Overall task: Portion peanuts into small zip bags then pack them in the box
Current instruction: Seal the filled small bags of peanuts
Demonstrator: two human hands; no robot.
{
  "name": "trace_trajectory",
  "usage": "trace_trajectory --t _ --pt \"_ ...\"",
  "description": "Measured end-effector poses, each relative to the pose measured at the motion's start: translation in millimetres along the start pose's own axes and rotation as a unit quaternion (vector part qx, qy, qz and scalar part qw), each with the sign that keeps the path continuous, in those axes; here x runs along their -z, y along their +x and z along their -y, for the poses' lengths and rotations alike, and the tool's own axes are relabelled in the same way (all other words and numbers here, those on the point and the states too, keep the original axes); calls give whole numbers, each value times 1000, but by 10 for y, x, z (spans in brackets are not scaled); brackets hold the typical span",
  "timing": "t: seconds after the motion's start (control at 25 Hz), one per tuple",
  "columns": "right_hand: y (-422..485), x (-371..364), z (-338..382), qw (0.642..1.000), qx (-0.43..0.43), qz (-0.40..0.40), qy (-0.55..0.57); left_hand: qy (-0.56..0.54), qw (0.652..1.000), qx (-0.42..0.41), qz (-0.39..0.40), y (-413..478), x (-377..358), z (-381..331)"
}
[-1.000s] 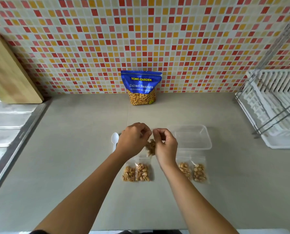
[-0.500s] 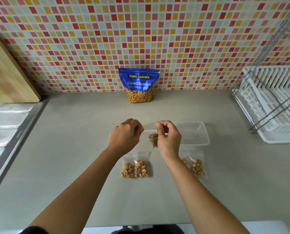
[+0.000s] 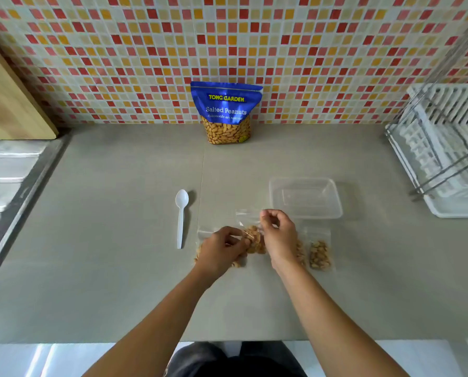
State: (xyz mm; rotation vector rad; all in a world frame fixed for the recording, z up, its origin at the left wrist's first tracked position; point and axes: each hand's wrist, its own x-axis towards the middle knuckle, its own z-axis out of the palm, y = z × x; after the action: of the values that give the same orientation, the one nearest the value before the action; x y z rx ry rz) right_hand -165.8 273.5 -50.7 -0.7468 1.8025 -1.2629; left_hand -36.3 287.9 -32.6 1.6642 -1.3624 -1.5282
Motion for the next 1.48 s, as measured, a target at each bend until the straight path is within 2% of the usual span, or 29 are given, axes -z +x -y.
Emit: trace_trajectory --t 0.08,0.2,0.4,0.52,0.6,0.72,0.88,1.04,1.2,1.36,1.48 --pt "34 72 -177 989 46 -1 -138 25 999 12 -22 -7 -101 108" --pt "66 100 -312 953 103 0 -284 99 994 5 -49 12 -227 234" --pt "154 75 -442 900 139 -9 -414 245 965 -33 -83 58 -316 282" --pt "147 78 -440 883 154 6 -443 343 933 -63 -94 57 -318 266" --pt "92 114 -426 882 162 18 -443 361 921 -85 -116 54 -321 250" --pt "47 341 -496 892 171 -21 -419 321 934 -118 -107 106 -397 196" --pt "184 801 -590 899 172 -69 -396 288 948 -130 -21 278 -656 105" --pt "379 1003 -480 868 150 2 -474 304 945 -116 6 451 -972 17" --pt "502 1034 -421 837 161 54 -520 338 936 -103 0 575 -1163 -91" --pt "500 1008 -442 846 151 40 -510 335 937 -96 -20 604 -1225 -76" --pt "462 996 -483 849 179 24 -497 310 946 -88 -34 586 -1243 -43"
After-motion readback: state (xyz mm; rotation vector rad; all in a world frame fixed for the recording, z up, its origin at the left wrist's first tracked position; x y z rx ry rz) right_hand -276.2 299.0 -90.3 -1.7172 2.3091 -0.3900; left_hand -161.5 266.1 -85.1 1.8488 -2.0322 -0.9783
